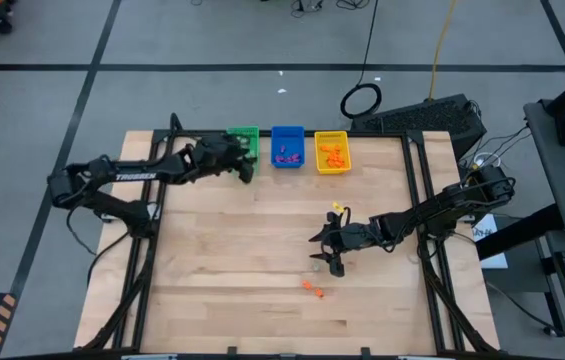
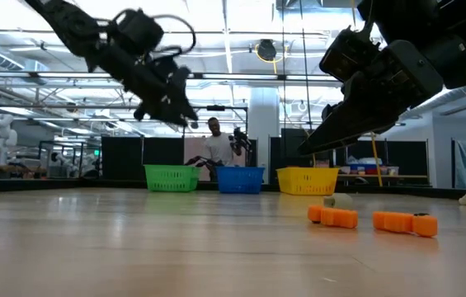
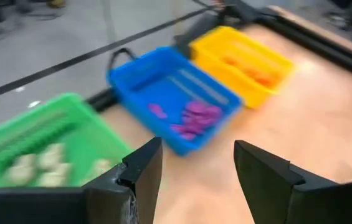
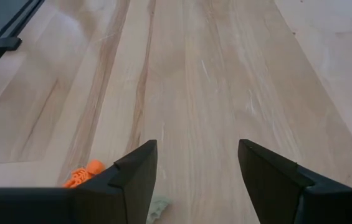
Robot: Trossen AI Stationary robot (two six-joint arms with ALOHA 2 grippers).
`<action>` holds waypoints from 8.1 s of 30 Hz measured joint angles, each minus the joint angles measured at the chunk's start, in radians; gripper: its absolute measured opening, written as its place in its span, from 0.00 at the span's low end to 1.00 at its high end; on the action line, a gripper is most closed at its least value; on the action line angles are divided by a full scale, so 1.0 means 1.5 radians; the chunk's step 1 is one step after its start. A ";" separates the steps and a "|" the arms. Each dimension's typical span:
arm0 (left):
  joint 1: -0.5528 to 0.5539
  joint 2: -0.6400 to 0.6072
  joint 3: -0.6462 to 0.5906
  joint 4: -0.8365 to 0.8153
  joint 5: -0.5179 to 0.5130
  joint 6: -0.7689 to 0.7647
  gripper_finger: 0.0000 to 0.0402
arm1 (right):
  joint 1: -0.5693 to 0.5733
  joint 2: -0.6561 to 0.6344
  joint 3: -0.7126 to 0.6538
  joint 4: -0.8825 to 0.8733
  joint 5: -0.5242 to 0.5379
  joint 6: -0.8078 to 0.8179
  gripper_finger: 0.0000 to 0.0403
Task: Sort Halloween decoration
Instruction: Put the orange skeleton toy into the yellow bin
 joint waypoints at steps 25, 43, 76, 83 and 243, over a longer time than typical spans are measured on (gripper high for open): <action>-0.580 0.036 0.000 0.031 -0.127 -0.041 0.49 | 0.092 0.000 0.103 -0.211 0.004 0.096 0.52; -0.636 0.174 0.000 0.195 -0.139 -0.076 0.49 | 0.286 0.009 0.152 -0.342 0.242 0.297 0.52; -0.647 0.181 0.000 0.207 -0.181 -0.052 0.49 | 0.352 0.156 0.152 -0.177 0.242 0.314 0.52; -0.645 0.181 0.000 0.207 -0.190 -0.051 0.49 | 0.337 0.192 0.152 -0.167 0.242 0.312 0.52; -0.645 0.181 0.000 0.209 -0.192 -0.040 0.49 | 0.293 -0.042 0.275 -0.333 0.421 -0.193 0.08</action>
